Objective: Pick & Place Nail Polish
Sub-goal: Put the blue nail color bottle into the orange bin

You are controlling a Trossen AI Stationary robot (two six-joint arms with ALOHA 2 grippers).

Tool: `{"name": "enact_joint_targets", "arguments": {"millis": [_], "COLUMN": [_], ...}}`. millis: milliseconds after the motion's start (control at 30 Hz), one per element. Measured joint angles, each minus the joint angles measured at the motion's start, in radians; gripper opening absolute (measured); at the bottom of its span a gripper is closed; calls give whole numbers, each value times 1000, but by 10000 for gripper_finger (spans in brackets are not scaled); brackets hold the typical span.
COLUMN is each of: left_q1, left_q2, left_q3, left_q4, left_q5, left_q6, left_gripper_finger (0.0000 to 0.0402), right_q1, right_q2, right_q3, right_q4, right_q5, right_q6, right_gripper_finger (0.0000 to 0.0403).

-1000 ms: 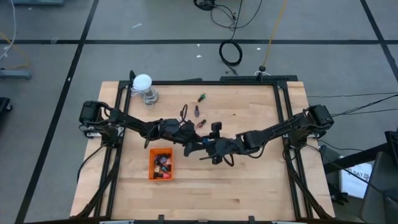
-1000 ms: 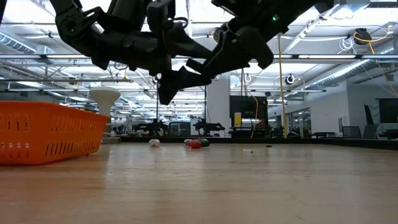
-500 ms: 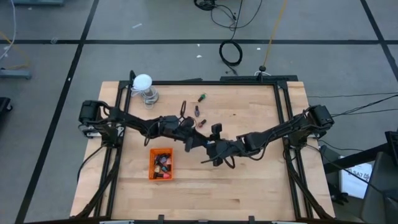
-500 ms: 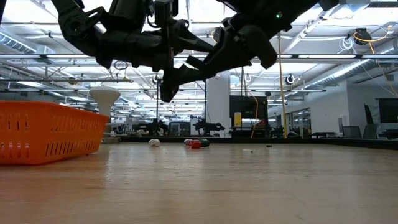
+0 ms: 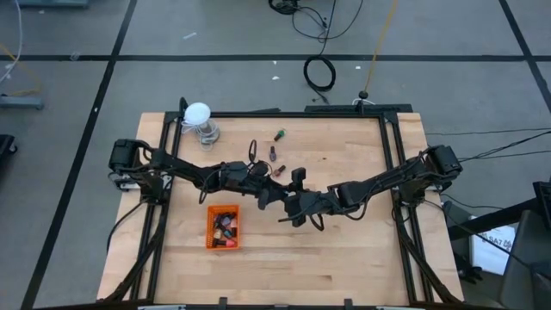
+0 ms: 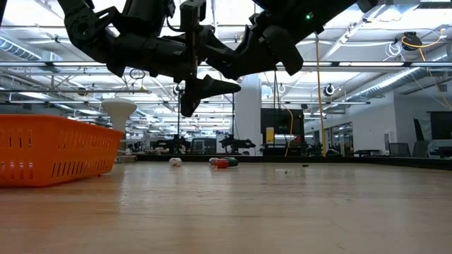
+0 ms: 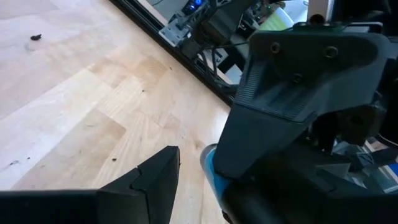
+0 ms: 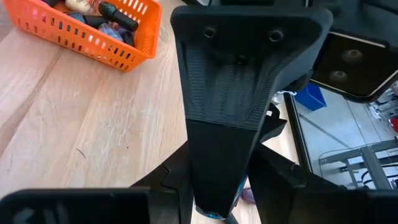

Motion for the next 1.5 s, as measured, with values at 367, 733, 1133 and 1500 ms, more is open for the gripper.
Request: {"name": "enact_joint_targets", "arguments": {"millis": [367, 733, 1133, 1500], "left_q1": [16, 78, 98, 4], "left_q2": [0, -30, -82, -115], "left_q3": [0, -4, -3, -2], "left_q4": [-1, -52, -73, -71], "left_q5": [2, 20, 174, 167], "left_q6": [9, 74, 354, 627], "left_gripper_finger": [50, 53, 53, 52], "right_q1": [-9, 7, 47, 39], "right_q2": [0, -30, -229, -457], "right_q3": [1, 4, -3, -298], "right_q4": [-8, -155, -629, -520], "right_q5": [2, 61, 198, 342], "right_q6": [10, 209, 671, 682], "right_gripper_finger": [111, 204, 297, 298]}}
